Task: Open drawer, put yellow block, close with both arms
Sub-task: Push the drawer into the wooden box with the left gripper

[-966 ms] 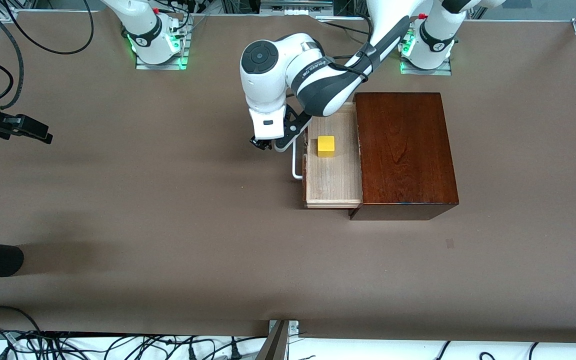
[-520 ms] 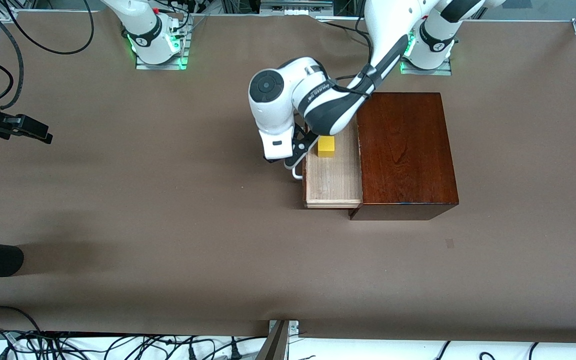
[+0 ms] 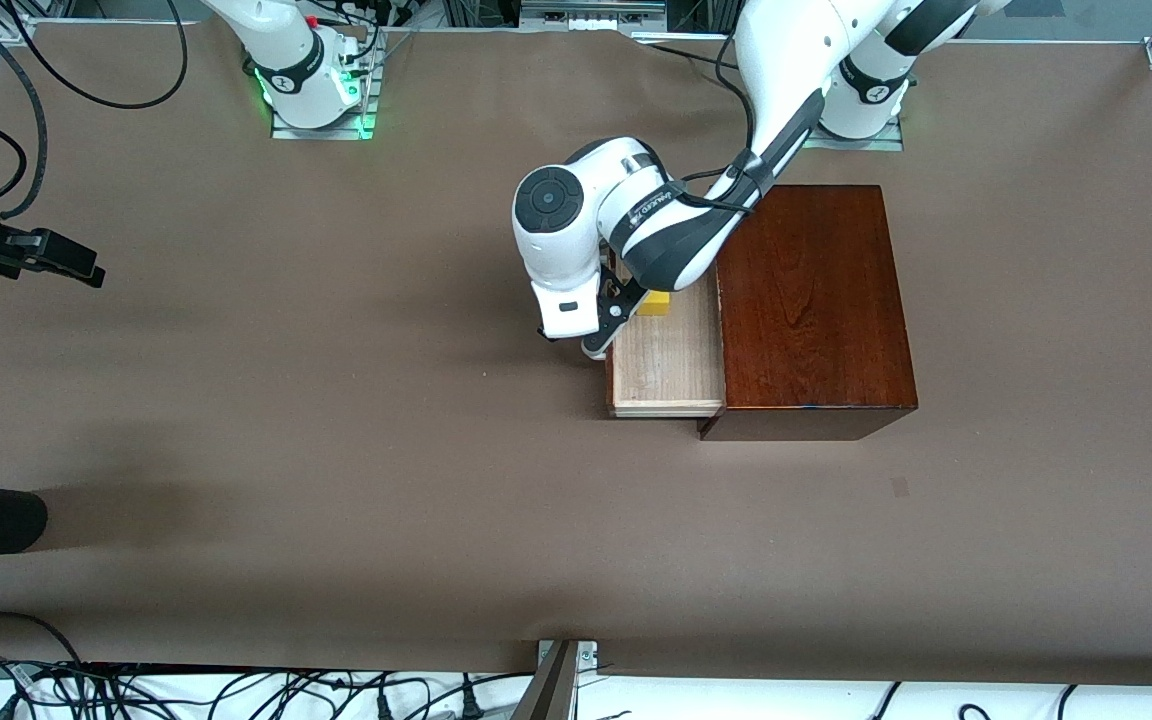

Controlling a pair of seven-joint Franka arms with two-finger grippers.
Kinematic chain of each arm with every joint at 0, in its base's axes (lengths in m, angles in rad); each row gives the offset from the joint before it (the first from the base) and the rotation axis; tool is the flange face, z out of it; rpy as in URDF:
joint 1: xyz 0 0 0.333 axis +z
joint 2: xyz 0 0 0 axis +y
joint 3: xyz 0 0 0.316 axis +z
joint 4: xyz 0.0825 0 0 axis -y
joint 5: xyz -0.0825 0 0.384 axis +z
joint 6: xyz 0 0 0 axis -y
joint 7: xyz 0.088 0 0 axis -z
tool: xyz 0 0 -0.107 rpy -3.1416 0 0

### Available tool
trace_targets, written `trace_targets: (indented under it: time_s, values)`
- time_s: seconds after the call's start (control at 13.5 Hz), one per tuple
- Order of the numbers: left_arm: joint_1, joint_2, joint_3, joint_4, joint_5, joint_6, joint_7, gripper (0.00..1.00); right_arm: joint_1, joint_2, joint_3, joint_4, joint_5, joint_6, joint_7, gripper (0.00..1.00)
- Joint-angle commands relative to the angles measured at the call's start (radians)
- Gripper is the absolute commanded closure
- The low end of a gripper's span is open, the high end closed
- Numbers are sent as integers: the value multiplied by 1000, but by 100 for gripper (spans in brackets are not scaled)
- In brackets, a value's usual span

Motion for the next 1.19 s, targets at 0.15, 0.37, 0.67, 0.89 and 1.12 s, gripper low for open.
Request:
trace_targets:
  time_s: [0.15,0.37,0.67,0.89,1.12]
  values:
    - [55,-3,3,14,19,-34,18,100,-6,-7,2,13,-10,-18,10,0]
    - [93,-68,1,-63,16,-34,85,100,-6,-7,1,24,-9,-18,12,0]
    - [146,-139,-5,-158,18,-51,148,100,-6,-6,-12,27,-9,-18,12,0]
    - [166,-179,-5,-185,18,-92,213,100,-6,-7,-18,30,-12,-19,9,0]
    - [204,-220,-5,-247,18,-94,297,100,-6,-7,-21,32,-9,-21,10,0]
